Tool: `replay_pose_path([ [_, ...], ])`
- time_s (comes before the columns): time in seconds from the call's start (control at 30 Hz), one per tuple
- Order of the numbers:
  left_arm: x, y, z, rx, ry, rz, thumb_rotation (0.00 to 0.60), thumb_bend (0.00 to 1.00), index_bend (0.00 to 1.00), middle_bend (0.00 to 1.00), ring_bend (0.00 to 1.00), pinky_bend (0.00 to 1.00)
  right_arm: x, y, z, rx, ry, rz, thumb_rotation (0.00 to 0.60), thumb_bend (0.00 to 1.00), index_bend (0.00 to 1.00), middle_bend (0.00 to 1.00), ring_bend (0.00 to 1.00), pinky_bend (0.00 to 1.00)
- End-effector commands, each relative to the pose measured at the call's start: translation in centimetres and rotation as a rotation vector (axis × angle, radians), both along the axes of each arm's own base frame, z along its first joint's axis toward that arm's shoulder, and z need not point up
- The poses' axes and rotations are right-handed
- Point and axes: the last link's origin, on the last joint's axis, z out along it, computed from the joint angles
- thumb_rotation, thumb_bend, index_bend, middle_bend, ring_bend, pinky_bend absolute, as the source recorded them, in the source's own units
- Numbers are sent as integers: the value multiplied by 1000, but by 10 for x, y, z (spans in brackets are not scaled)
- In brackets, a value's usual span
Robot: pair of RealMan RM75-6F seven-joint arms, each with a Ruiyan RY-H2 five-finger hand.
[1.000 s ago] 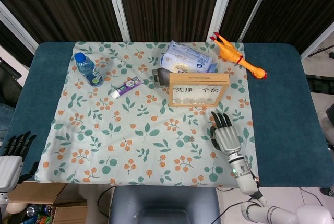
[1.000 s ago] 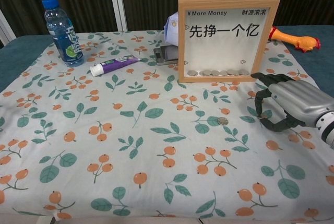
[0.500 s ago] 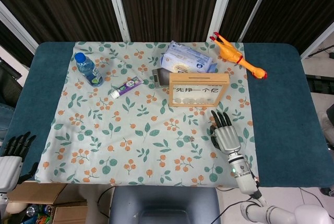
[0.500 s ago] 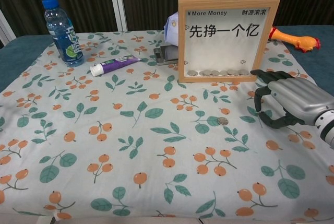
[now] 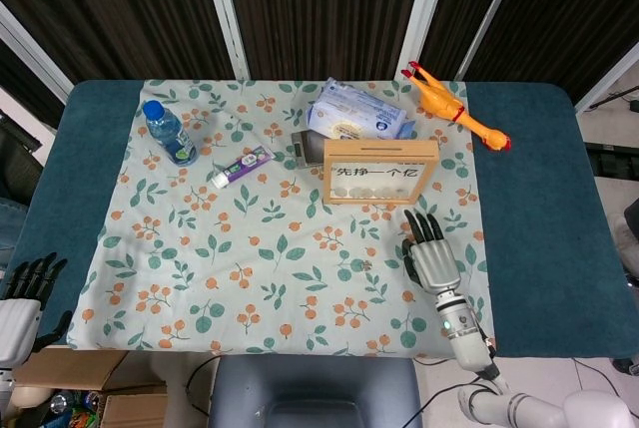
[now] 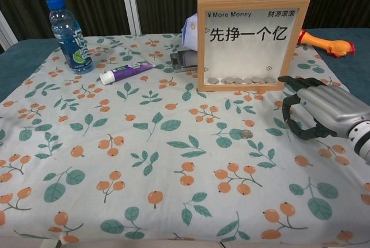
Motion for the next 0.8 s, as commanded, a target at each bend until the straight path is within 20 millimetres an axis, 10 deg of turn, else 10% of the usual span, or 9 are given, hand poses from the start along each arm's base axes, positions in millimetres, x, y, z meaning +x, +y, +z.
replay_pose_path([
  [0.03, 0, 0, -1, -1, -1, -1, 600, 378, 0, 0, 0, 0, 0, 0, 2, -7, -7, 2, 600, 670, 682, 56, 0, 0],
  [0.33, 2, 0, 1, 5, -5, -11, 600, 377, 0, 0, 0, 0, 13, 0, 18, -66, -65, 53, 600, 680, 726, 69, 0, 0],
  [0.8, 4, -4, 8, 27, -21, -22, 600, 377, 0, 0, 0, 0, 114, -7, 114, -382, -188, 355, 600, 697, 754, 86, 0, 0],
])
